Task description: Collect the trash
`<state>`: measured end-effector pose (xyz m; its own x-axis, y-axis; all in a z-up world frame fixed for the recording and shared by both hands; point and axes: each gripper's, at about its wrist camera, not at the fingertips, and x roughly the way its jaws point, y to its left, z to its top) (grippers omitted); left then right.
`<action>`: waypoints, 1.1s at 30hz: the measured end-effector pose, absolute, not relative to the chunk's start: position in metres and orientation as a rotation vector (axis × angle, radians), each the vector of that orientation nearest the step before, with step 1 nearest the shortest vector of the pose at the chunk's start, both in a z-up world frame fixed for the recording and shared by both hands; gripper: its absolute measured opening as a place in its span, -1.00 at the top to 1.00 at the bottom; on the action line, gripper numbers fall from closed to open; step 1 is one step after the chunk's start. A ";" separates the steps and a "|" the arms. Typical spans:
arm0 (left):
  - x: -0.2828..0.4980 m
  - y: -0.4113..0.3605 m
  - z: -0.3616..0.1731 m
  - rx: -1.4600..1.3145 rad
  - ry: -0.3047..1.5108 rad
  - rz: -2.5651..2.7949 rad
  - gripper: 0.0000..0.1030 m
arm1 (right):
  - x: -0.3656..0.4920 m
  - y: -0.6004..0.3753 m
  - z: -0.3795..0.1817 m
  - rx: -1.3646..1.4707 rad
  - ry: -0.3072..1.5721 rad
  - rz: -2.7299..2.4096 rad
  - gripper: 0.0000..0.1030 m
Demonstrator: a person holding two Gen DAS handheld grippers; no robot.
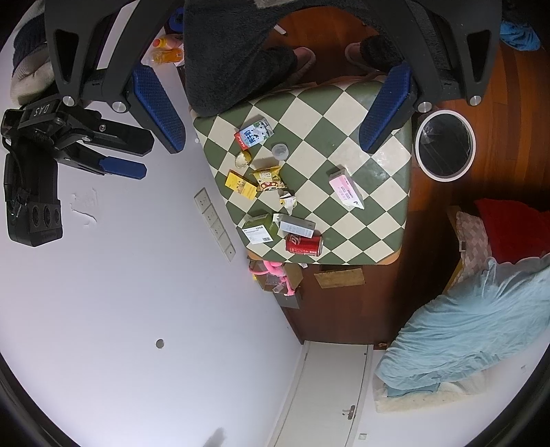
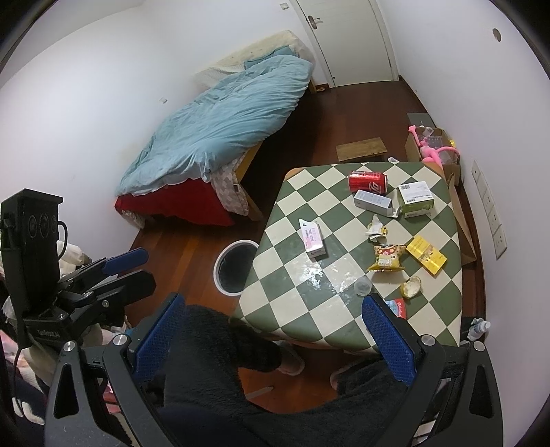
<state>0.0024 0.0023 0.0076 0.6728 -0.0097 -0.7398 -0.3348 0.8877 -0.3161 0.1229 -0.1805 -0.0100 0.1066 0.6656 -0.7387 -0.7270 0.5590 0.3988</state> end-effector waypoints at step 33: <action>0.000 0.006 0.010 -0.457 0.813 0.189 -1.00 | 0.122 -0.178 -0.004 -0.070 1.040 1.034 -1.00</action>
<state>-0.0005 0.0064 0.0096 0.6774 -0.0107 -0.7355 -0.3334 0.8868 -0.3199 0.1222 -0.1784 -0.0043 0.1040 0.6701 -0.7349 -0.7309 0.5526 0.4005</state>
